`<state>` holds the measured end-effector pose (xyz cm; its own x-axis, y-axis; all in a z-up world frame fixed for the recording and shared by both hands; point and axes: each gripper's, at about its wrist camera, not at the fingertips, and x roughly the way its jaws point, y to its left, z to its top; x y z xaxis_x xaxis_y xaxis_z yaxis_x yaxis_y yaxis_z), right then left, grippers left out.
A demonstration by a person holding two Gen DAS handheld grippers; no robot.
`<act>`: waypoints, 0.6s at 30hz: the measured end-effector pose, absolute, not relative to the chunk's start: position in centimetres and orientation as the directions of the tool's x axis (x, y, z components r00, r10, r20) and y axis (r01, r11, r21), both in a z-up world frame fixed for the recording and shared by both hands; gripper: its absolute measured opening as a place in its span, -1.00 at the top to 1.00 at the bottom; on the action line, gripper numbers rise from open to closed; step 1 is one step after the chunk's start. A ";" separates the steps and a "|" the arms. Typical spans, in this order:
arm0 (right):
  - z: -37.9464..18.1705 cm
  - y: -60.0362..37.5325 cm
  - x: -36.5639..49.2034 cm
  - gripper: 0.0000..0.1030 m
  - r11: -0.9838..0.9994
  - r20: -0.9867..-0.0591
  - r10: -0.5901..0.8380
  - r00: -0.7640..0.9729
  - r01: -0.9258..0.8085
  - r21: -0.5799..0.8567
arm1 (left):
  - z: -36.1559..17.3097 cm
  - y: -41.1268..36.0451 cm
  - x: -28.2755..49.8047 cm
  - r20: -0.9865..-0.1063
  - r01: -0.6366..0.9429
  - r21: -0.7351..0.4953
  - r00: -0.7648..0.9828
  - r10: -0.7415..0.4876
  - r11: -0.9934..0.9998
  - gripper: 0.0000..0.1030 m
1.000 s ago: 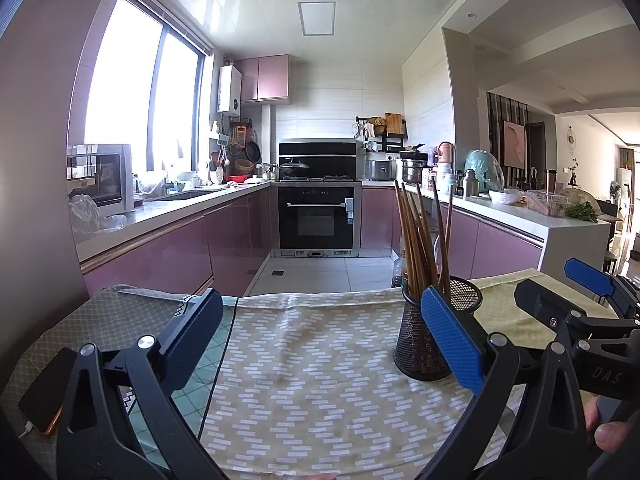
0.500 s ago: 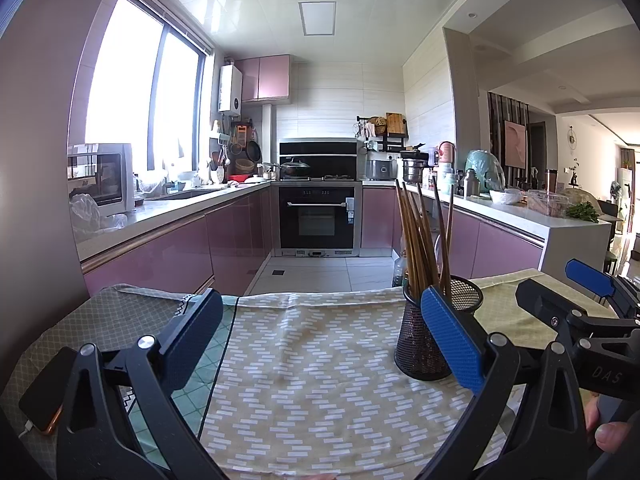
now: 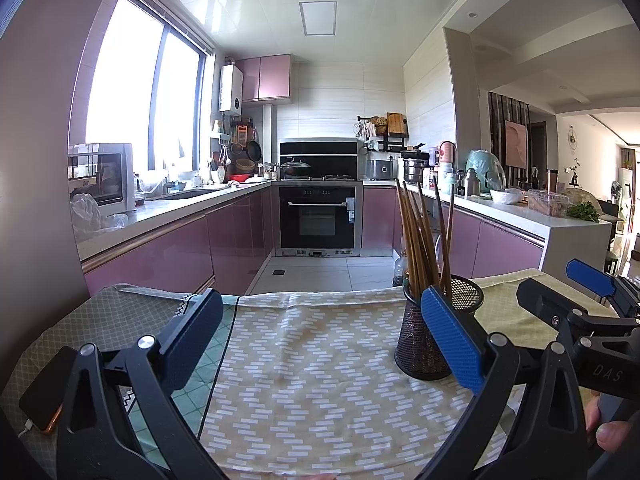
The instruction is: Organize utensils
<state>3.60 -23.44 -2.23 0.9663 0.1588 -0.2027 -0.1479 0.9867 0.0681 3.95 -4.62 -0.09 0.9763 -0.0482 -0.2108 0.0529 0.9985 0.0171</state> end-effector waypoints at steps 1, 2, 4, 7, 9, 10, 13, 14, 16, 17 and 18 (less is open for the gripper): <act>-2.2 -23.4 3.6 -0.87 0.987 -0.202 0.158 0.966 -0.147 0.068 | -0.1 -4.6 3.9 -0.211 0.053 0.017 0.976 -0.048 0.998 -0.90; -2.2 -23.4 3.6 -0.87 0.987 -0.203 0.158 0.966 -0.147 0.070 | -0.1 -4.6 3.9 -0.211 0.052 0.017 0.976 -0.048 0.998 -0.90; -2.2 -23.4 3.5 -0.87 0.987 -0.203 0.157 0.966 -0.146 0.070 | -0.1 -4.6 4.0 -0.212 0.053 0.018 0.976 -0.048 0.998 -0.90; -2.2 -23.3 3.5 -0.87 0.987 -0.204 0.157 0.966 -0.146 0.071 | -0.1 -4.6 3.9 -0.211 0.053 0.017 0.976 -0.048 0.998 -0.90; -2.2 -23.4 3.6 -0.87 0.987 -0.204 0.159 0.966 -0.147 0.072 | -0.1 -4.6 3.9 -0.211 0.052 0.017 0.976 -0.047 0.999 -0.90; -2.2 -23.3 3.6 -0.87 0.987 -0.204 0.158 0.966 -0.146 0.072 | -0.1 -4.6 3.9 -0.211 0.053 0.016 0.976 -0.048 0.998 -0.90; -2.1 -23.3 3.7 -0.87 0.986 -0.205 0.159 0.966 -0.147 0.073 | -0.1 -4.6 3.9 -0.210 0.052 0.018 0.976 -0.047 0.998 -0.90; -2.1 -23.3 3.7 -0.87 0.986 -0.203 0.159 0.966 -0.146 0.074 | -0.1 -4.6 4.0 -0.211 0.053 0.018 0.976 -0.048 0.998 -0.90; -2.1 -23.3 3.8 -0.87 0.986 -0.203 0.159 0.966 -0.147 0.076 | -0.1 -4.6 3.9 -0.211 0.053 0.018 0.976 -0.048 0.998 -0.90; -2.2 -23.3 3.8 -0.87 0.986 -0.203 0.158 0.966 -0.146 0.076 | -0.1 -4.6 3.9 -0.211 0.052 0.018 0.976 -0.047 0.998 -0.90; -2.1 -23.3 3.8 -0.87 0.986 -0.202 0.158 0.967 -0.146 0.077 | -0.1 -4.6 4.0 -0.211 0.053 0.018 0.976 -0.048 0.998 -0.90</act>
<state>3.78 -23.32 -2.15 0.9665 0.1585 -0.2018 -0.1457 0.9863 0.0767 3.96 -4.57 -0.09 0.9763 -0.0476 -0.2113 0.0525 0.9985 0.0179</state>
